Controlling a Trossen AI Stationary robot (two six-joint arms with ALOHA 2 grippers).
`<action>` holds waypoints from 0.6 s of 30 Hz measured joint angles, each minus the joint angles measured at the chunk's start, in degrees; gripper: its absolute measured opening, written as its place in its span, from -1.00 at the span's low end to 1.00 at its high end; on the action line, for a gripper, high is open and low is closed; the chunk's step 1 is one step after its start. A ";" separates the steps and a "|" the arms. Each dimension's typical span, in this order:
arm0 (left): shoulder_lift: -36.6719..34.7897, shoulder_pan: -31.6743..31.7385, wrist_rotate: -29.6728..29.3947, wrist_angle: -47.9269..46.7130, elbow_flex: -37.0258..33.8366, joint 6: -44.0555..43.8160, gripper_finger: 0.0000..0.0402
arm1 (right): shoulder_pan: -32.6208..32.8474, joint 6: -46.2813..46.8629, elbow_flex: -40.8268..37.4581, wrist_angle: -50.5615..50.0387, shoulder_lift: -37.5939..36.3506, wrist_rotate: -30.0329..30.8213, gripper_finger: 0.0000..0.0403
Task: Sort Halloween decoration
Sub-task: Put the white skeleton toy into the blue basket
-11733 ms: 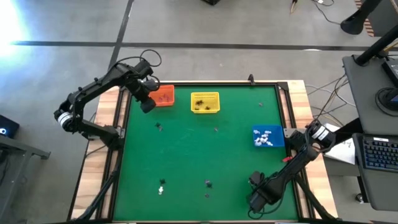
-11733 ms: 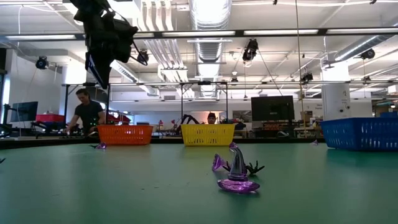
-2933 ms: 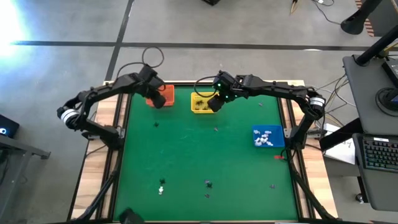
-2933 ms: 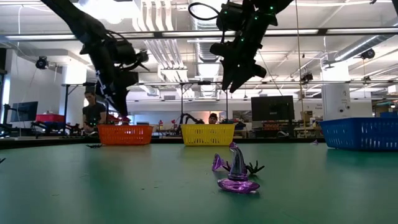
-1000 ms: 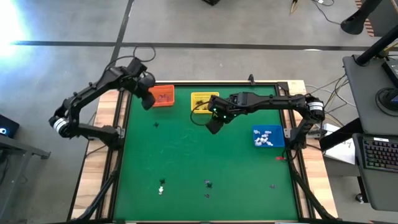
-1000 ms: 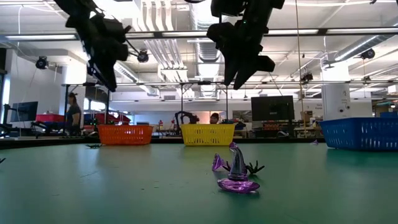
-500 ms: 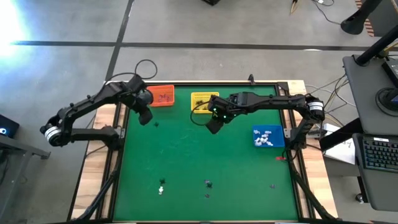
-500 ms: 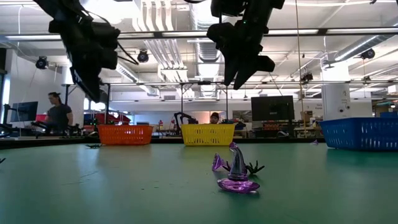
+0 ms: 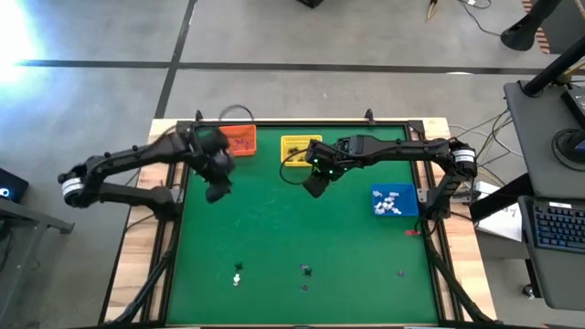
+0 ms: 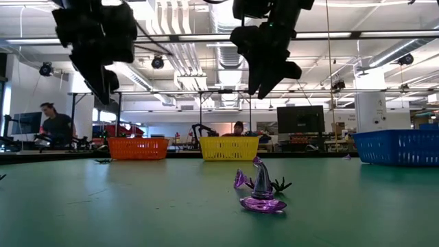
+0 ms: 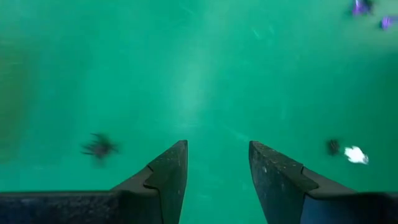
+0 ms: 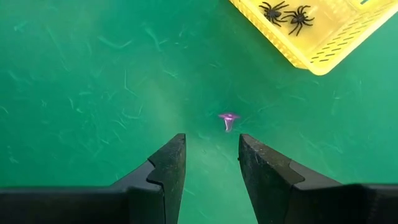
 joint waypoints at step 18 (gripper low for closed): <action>2.47 -42.39 -13.52 8.26 -0.02 -47.84 -0.24 | 0.09 -2.45 0.00 -4.57 0.00 0.02 -0.31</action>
